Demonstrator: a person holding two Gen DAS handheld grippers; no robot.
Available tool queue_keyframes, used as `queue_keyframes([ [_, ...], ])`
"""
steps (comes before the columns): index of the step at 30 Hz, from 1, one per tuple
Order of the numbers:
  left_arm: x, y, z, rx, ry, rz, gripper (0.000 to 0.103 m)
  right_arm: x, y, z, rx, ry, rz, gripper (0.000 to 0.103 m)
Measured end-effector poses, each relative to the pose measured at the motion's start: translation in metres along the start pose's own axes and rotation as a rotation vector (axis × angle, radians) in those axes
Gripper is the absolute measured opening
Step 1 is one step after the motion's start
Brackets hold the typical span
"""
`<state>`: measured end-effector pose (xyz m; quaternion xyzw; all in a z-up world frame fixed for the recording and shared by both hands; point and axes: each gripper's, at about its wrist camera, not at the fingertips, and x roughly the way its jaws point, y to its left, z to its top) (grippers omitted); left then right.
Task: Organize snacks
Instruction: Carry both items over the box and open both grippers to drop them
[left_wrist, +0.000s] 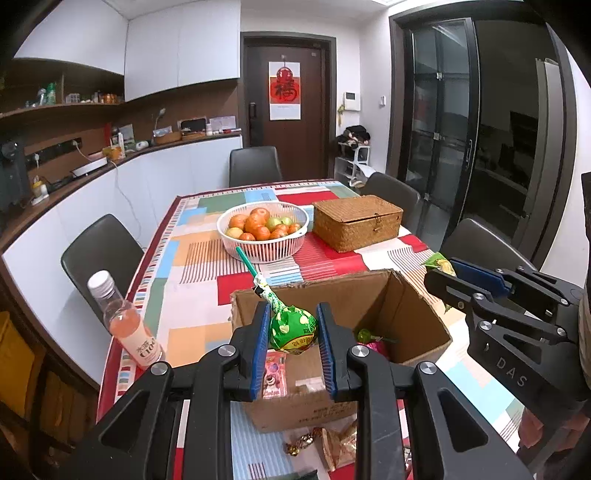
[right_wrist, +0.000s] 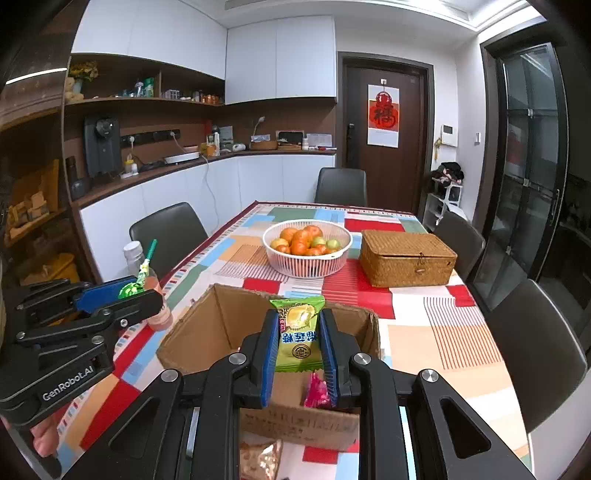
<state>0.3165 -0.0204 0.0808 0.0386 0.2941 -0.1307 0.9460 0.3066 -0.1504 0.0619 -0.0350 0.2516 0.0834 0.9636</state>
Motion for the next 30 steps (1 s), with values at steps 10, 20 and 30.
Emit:
queue_keyframes([
  [10,0.040,-0.004,0.013,0.011,0.065,-0.016,0.026,0.031,-0.013,0.011,0.013,0.047,-0.007,0.023],
  [20,0.042,-0.007,0.010,0.021,0.064,0.016,0.046,0.043,-0.020,0.007,0.052,0.065,-0.020,0.053],
  [30,0.003,-0.003,-0.017,0.039,0.022,0.065,0.055,0.019,-0.003,-0.015,0.016,0.057,0.006,0.056],
])
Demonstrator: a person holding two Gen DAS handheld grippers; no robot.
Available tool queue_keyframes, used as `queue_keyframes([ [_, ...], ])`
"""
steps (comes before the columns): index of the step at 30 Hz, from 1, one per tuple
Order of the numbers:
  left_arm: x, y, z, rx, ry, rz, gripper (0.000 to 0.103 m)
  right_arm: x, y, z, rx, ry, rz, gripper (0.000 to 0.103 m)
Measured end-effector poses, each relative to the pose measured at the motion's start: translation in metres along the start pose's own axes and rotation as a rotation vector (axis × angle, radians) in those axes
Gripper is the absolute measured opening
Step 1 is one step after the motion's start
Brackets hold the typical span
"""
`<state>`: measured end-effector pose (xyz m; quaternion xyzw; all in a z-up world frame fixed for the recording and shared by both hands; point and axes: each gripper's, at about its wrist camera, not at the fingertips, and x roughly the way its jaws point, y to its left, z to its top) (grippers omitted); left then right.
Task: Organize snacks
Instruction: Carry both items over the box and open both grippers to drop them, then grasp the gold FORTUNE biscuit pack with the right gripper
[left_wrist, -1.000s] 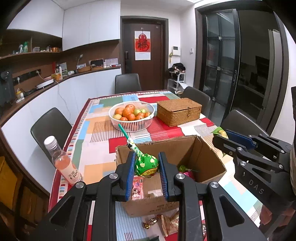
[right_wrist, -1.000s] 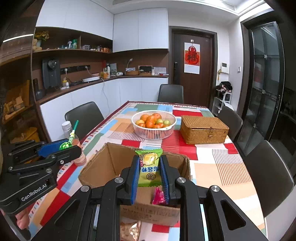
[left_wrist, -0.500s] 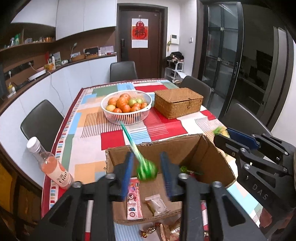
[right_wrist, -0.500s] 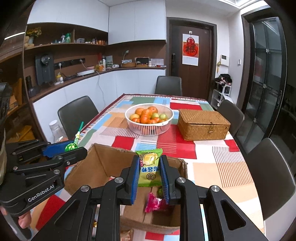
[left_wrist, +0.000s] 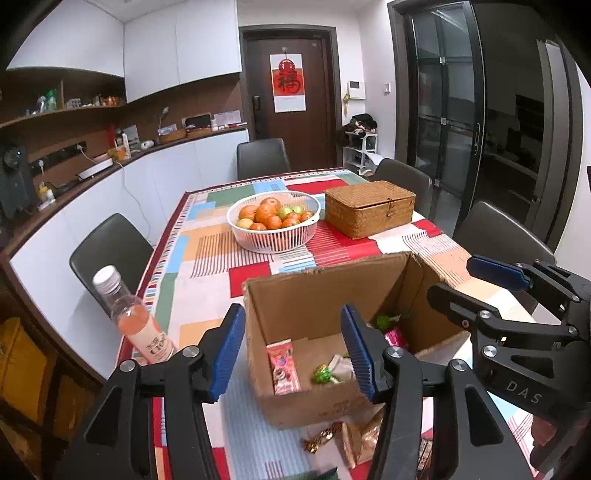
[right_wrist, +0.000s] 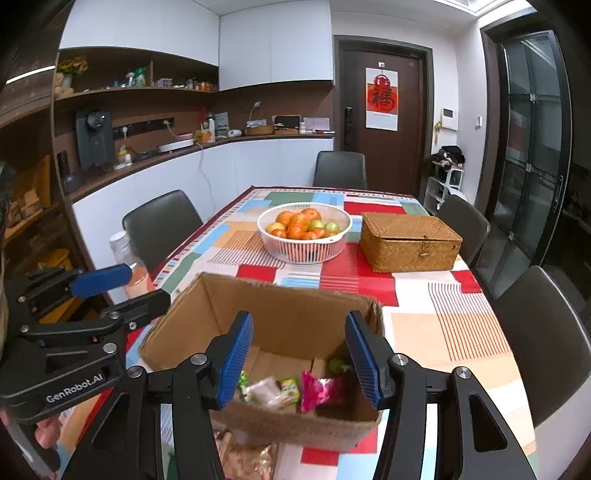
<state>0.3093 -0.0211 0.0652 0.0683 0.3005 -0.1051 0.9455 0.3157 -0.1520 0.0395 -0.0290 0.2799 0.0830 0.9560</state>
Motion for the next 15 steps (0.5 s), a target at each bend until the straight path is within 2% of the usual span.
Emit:
queue_keyframes([
  [9,-0.028,0.002,-0.037,0.026,-0.021,0.054,0.065,-0.008,0.018,-0.035,-0.010,0.042,0.041,0.069],
  [15,-0.025,0.004,-0.067,0.021,0.033,0.063,0.067,0.003,0.021,-0.062,0.011,0.124,0.056,0.070],
])
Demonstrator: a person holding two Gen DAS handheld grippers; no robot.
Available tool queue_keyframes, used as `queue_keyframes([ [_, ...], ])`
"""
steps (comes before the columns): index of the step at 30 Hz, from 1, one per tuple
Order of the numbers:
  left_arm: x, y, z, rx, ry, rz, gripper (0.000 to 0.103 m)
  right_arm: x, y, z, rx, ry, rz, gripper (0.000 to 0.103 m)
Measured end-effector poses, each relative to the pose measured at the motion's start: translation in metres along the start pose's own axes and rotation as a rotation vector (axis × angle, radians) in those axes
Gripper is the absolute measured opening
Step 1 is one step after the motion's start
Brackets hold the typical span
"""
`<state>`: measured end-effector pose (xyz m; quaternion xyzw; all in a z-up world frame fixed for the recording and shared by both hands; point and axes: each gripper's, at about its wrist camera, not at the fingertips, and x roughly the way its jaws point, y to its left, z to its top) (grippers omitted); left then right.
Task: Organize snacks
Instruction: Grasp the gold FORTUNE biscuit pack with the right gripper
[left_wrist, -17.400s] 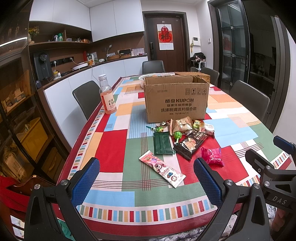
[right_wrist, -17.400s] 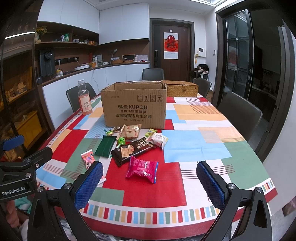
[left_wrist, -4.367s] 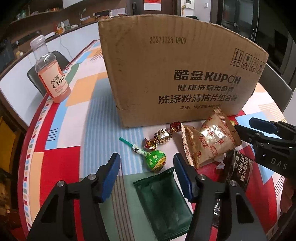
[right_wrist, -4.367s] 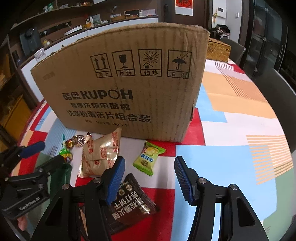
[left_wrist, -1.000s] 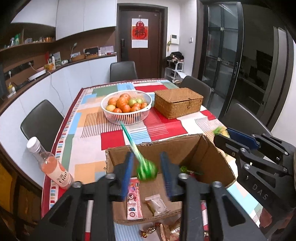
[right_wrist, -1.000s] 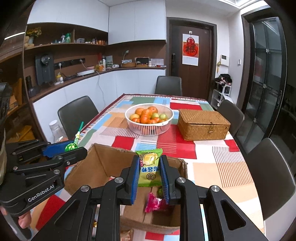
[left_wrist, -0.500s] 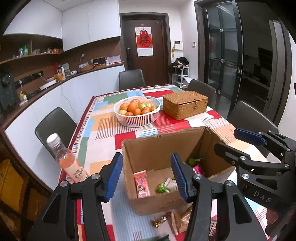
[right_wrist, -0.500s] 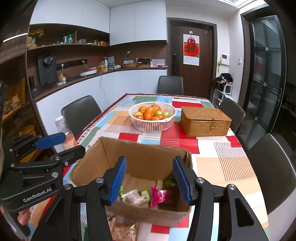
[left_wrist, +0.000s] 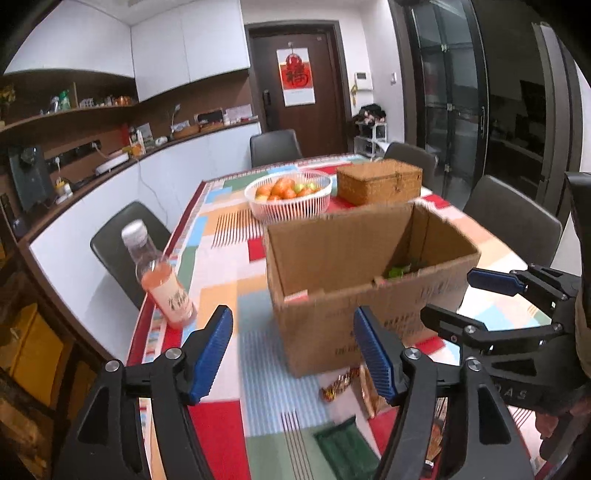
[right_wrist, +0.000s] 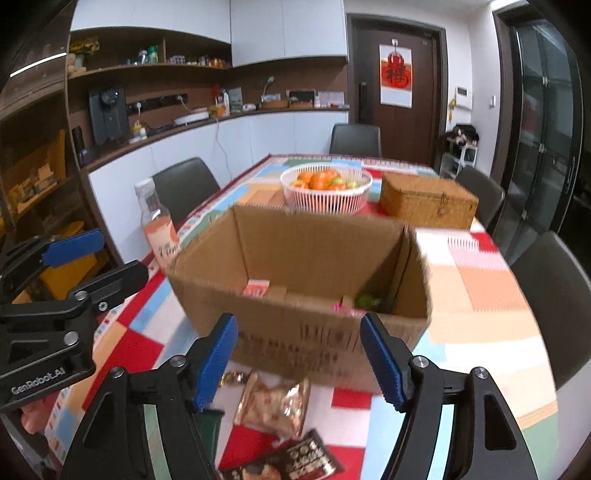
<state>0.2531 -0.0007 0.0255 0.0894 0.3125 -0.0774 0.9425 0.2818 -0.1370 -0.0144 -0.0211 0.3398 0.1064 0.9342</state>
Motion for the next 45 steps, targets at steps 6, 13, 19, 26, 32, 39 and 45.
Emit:
queue_keyframes([
  [6,0.011,0.002,-0.032,-0.012,0.076,0.005,0.068,0.018,0.002,-0.025,0.000,0.086,0.003,0.070],
  [13,0.028,0.002,-0.061,-0.026,0.148,0.003,0.070,0.041,0.005,-0.045,0.009,0.184,-0.006,0.070],
  [19,0.038,0.001,-0.075,-0.020,0.182,0.007,0.070,0.064,0.006,-0.057,0.009,0.268,0.014,0.070],
  [26,0.047,0.003,-0.082,-0.033,0.214,0.006,0.070,0.085,0.009,-0.062,0.001,0.318,0.020,0.069],
  [32,0.056,0.004,-0.088,-0.046,0.242,-0.005,0.070,0.101,0.013,-0.067,-0.012,0.352,0.033,0.069],
  [39,0.063,0.004,-0.092,-0.056,0.265,-0.002,0.070,0.113,0.019,-0.066,-0.017,0.347,0.012,0.069],
  [45,0.067,0.005,-0.093,-0.063,0.273,0.001,0.070,0.111,0.027,-0.066,-0.056,0.301,-0.030,0.060],
])
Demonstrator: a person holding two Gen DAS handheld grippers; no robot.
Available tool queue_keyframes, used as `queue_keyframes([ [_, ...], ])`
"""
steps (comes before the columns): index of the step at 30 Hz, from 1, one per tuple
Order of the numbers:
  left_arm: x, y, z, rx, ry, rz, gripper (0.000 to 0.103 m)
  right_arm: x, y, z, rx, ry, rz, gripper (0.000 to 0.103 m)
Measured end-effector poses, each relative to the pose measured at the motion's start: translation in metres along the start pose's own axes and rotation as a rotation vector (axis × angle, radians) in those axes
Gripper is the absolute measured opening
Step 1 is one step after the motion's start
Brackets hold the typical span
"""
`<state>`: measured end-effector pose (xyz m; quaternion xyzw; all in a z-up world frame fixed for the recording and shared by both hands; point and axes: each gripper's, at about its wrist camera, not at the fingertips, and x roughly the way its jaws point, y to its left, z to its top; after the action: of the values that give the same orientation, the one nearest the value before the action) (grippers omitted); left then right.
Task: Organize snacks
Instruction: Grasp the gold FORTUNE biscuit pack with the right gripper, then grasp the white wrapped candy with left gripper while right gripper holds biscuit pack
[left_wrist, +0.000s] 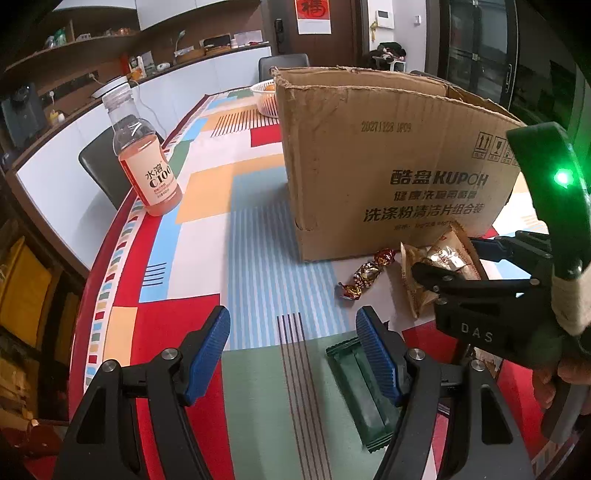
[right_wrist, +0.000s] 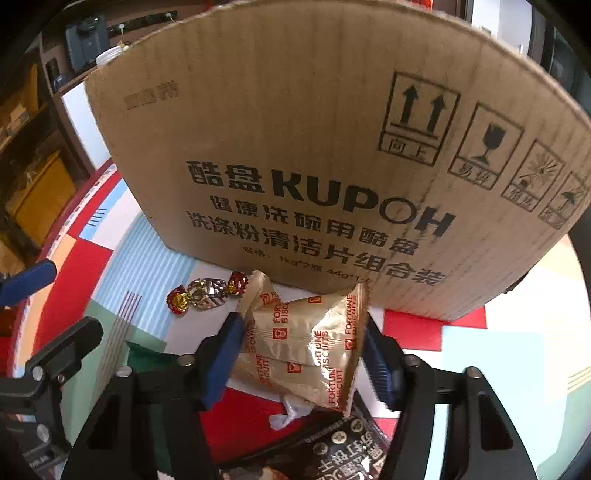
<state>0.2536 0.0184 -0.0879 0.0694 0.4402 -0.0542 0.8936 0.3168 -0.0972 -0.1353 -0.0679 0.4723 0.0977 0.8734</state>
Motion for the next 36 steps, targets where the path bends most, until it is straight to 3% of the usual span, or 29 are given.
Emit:
queue_keyframes([
  [8,-0.003,-0.008,0.001,0.011,-0.008,-0.014,0.070,-0.020,0.002,-0.013,-0.011,-0.059,-0.015,0.047],
  [15,-0.008,-0.014,0.006,0.005,-0.021,-0.059,0.070,-0.050,-0.010,-0.016,0.009,-0.121,-0.005,0.046],
  [20,-0.011,-0.031,0.008,0.038,-0.035,-0.092,0.070,-0.064,-0.017,-0.022,0.024,-0.140,-0.045,0.046],
  [27,-0.002,-0.055,0.014,0.051,-0.013,-0.177,0.069,-0.074,-0.046,-0.028,0.076,-0.153,-0.066,0.046],
  [36,0.023,-0.090,0.018,0.081,0.066,-0.265,0.053,-0.076,-0.077,-0.047,0.168,-0.151,-0.086,0.046],
])
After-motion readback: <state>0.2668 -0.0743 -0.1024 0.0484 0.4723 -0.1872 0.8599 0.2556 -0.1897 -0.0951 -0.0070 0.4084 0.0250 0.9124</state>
